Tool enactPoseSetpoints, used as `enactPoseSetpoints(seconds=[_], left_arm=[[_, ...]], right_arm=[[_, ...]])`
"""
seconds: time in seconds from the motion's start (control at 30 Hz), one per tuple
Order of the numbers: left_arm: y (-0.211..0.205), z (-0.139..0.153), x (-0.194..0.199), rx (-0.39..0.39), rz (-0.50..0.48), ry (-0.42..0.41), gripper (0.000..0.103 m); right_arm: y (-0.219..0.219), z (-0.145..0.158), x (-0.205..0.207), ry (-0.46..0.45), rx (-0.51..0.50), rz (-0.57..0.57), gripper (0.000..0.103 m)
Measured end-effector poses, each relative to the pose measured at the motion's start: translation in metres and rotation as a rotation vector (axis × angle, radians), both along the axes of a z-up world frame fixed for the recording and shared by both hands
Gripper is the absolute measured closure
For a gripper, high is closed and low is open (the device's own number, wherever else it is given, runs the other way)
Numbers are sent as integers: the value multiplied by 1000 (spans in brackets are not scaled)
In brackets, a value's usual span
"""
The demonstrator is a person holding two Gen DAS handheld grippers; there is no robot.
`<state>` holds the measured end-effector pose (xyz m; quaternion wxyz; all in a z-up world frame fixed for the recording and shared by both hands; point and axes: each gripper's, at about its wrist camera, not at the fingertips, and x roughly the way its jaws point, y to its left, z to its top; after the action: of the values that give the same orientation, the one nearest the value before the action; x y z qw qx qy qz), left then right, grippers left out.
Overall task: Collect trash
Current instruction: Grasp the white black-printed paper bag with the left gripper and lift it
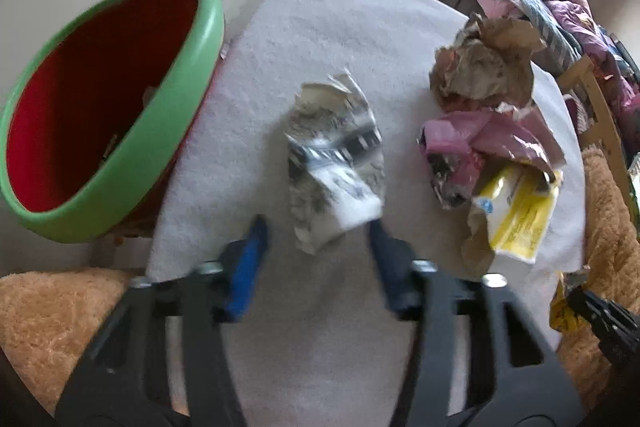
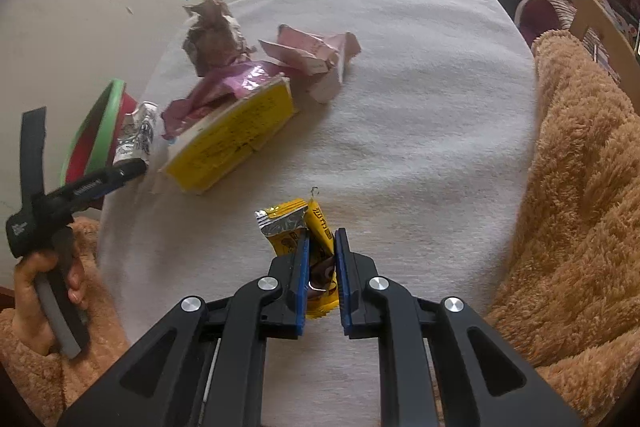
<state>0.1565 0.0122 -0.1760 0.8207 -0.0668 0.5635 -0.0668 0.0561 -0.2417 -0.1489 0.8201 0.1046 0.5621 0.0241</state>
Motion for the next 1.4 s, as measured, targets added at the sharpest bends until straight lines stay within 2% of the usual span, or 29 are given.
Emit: enactPoseSetpoints(seconds=[0.1, 0.27, 0.33, 0.47, 0.6, 0.7, 0.83, 1.03, 1.23, 1.27, 1.4], left_arm=[[6, 4, -7, -54, -10, 6, 81], [15, 15, -21, -89, 18, -30, 80], [16, 24, -23, -89, 37, -76, 70], [14, 37, -20, -46, 71, -156, 42], [12, 38, -13, -33, 61, -161, 36], [9, 31, -7, -8, 57, -153, 36], [12, 25, 0, -26, 72, -146, 36], [2, 24, 16, 27, 51, -171, 36], [-10, 13, 25, 53, 19, -155, 36], [-11, 11, 26, 55, 12, -151, 38], [-14, 3, 24, 51, -8, -124, 57]], right_arm=[[6, 1, 5, 1, -8, 12, 91], [8, -1, 10, -1, -6, 4, 91], [7, -2, 10, 0, 0, 0, 91], [5, -2, 11, 13, 48, -9, 91], [18, 7, 15, -22, 40, 22, 91], [30, 10, 16, -47, 9, 59, 91], [37, 8, 19, -66, -21, 87, 91], [32, 5, 25, -90, -6, 75, 91], [26, 2, 31, -109, 29, 64, 91], [24, 2, 32, -113, 37, 61, 91], [21, 2, 37, -125, 55, 57, 91]])
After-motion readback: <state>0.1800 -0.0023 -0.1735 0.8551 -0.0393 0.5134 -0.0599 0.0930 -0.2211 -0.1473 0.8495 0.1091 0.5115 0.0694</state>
